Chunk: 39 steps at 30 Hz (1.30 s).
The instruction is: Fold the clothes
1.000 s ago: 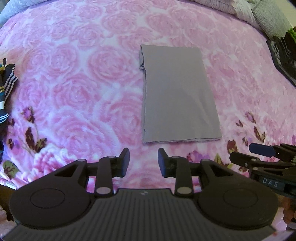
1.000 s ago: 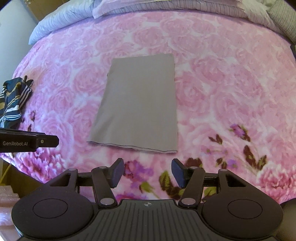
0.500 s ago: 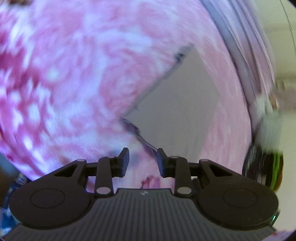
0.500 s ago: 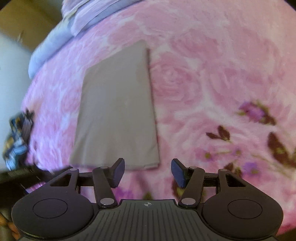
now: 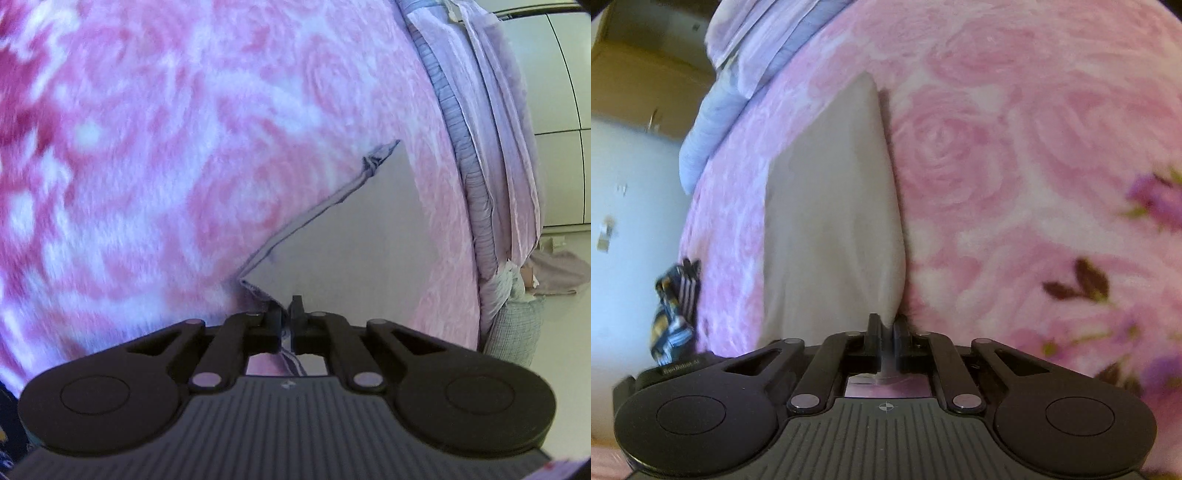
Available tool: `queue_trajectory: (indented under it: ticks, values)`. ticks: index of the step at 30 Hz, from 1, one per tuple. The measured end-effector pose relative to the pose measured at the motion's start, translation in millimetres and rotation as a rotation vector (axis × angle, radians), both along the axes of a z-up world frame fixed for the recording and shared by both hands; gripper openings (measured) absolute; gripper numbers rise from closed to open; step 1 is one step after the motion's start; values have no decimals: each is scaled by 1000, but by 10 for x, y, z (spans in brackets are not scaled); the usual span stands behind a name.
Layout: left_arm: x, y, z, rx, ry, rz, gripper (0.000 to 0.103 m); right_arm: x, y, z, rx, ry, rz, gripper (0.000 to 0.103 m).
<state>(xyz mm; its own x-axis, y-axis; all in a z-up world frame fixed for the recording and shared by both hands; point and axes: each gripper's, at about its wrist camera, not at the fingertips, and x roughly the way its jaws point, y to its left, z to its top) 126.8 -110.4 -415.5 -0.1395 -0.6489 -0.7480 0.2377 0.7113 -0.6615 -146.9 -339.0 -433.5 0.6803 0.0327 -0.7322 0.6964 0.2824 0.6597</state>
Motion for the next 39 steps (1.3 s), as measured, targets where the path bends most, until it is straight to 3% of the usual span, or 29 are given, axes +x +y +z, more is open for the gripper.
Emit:
queue_trajectory:
  ticks: [7,11,13,15,17,19,22,27,34,39]
  values:
    - [375,48,388,-22,-161,-143,1,61,488,116,113,-65,-80,1]
    - [676,137,328,62,-253,-219,2,313,923,20,208,-71,-41,1]
    - [789,197,237,110,-238,-223,3,454,1014,-58,248,-3,7,10]
    - [844,307,243,112,-226,-209,11,507,973,-23,248,45,71,14]
    - [831,455,291,112,-213,-201,20,467,856,110,198,90,97,26]
    - [739,589,338,111,-193,-211,20,350,679,269,119,117,91,39]
    - [488,742,365,93,-116,-194,20,130,318,408,58,128,60,39]
    - [-123,889,311,61,46,-45,21,19,-284,466,17,130,88,39]
    - [-864,986,137,42,115,265,29,160,-966,330,32,80,329,39]
    - [-1051,1042,6,-32,141,538,33,377,-1265,83,134,26,312,39]
